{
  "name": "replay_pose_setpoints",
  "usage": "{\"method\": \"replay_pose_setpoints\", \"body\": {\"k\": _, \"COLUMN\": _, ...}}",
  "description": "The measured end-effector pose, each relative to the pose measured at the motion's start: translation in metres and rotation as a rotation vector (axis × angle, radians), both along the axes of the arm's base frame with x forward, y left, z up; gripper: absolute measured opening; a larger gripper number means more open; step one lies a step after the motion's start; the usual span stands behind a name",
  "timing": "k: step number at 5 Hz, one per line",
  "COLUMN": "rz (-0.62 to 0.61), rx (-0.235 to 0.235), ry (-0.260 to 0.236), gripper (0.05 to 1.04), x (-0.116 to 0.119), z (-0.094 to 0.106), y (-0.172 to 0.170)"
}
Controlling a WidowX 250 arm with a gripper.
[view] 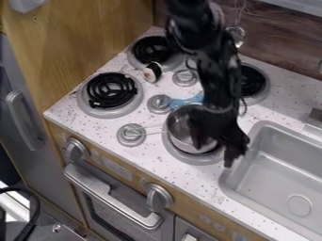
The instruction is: Move the metal pot to lower left burner
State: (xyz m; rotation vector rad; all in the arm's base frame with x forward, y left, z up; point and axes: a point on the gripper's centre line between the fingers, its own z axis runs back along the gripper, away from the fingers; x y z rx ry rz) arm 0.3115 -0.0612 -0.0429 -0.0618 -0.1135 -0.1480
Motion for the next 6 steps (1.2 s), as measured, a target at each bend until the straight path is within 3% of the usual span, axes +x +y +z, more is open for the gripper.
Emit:
{"method": "replay_pose_setpoints", "body": {"k": 1, "rz": 0.008, "rx": 0.072, "ry": -0.038, "gripper": 0.998, "x": 0.003, "z": -0.021, "y": -0.003}}
{"method": "replay_pose_setpoints", "body": {"k": 2, "rz": 0.008, "rx": 0.109, "ry": -0.083, "gripper": 0.998, "x": 0.013, "z": -0.029, "y": -0.002}}
{"method": "replay_pose_setpoints", "body": {"k": 3, "rz": 0.022, "rx": 0.099, "ry": -0.100, "gripper": 0.968, "x": 0.022, "z": -0.029, "y": 0.001}}
{"method": "replay_pose_setpoints", "body": {"k": 5, "rz": -0.017, "rx": 0.101, "ry": -0.119, "gripper": 0.404, "x": 0.028, "z": -0.027, "y": 0.007}}
{"method": "replay_pose_setpoints", "body": {"k": 6, "rz": -0.026, "rx": 0.122, "ry": -0.130, "gripper": 0.193, "x": 0.032, "z": -0.025, "y": 0.013}}
